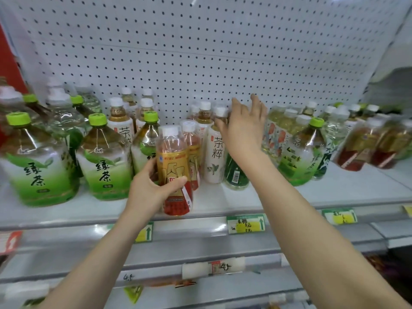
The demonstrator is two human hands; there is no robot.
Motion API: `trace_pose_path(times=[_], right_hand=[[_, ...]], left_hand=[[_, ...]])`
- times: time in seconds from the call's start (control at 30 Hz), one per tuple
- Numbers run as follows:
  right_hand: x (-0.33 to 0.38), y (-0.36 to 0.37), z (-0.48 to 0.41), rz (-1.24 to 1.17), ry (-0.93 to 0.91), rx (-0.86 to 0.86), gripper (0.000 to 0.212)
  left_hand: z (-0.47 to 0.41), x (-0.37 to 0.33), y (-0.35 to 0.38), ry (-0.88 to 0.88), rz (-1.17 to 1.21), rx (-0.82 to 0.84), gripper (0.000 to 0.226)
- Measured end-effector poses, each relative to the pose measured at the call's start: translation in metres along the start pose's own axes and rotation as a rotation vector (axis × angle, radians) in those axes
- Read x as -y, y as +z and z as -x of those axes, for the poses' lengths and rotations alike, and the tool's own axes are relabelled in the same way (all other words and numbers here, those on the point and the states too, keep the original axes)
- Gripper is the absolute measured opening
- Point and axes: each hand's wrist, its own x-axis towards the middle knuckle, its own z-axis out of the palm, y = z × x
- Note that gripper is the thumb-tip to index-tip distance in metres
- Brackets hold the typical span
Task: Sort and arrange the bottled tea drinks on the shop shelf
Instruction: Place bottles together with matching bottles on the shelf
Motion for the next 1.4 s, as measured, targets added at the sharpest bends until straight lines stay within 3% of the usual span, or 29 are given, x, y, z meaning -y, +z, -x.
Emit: trace_pose_path(times=[0.1, 0.27, 0.4, 0.47, 0.57, 0.73, 0.9, 1.1, 1.2, 1.3, 1.4], right_hand=[[0.006, 0.001, -0.004, 0.058, -0.005, 0.075, 0.058], [-0.005, -0.006, 0.0, -0.274, 0.018, 0.016, 0.038], [-0.011, -0.001, 0.003, -0.382, -0.006, 0.011, 0.03], [-0.008, -0.005, 0.006, -0.376, -0.047, 0.05, 0.031], [-0.002, -0.015, 0.009, -0.371, -0.027, 0.088, 0.034], [0.014, 0.001, 0.024, -0.513, -0.094, 0.002, 0.042], [0.018, 0.019, 0.043, -0.679, 0.016, 0.179, 0.05], [-0.019, -0.008, 0.063, -0.892, 0.14, 0.022, 0.026], [-0.044, -0.022, 0.065, -0.879, 0.193, -0.059, 0.035], [-0.066, -0.034, 0.062, -0.861, 0.264, -0.107, 0.052], [-0.08, -0.042, 0.061, -0.876, 0.277, -0.134, 0.039]], left_hand=[[0.002, 0.0, 0.008, 0.002, 0.013, -0.019, 0.063], [0.005, 0.003, 0.019, 0.013, -0.025, -0.06, 0.068], [0.005, 0.003, 0.025, 0.025, -0.069, -0.092, 0.082], [0.004, 0.003, 0.025, 0.018, -0.063, -0.108, 0.085], [0.005, 0.001, 0.025, 0.019, -0.076, -0.119, 0.07], [0.005, 0.003, 0.025, 0.039, -0.098, -0.148, 0.071], [0.006, 0.002, 0.023, 0.063, -0.1, -0.146, 0.071], [0.013, -0.007, 0.032, 0.079, -0.097, -0.054, 0.064], [0.012, -0.012, 0.057, 0.074, -0.119, 0.01, 0.06], [0.002, -0.013, 0.09, 0.068, -0.129, 0.026, 0.074], [-0.017, -0.015, 0.117, 0.07, -0.159, 0.005, 0.077]])
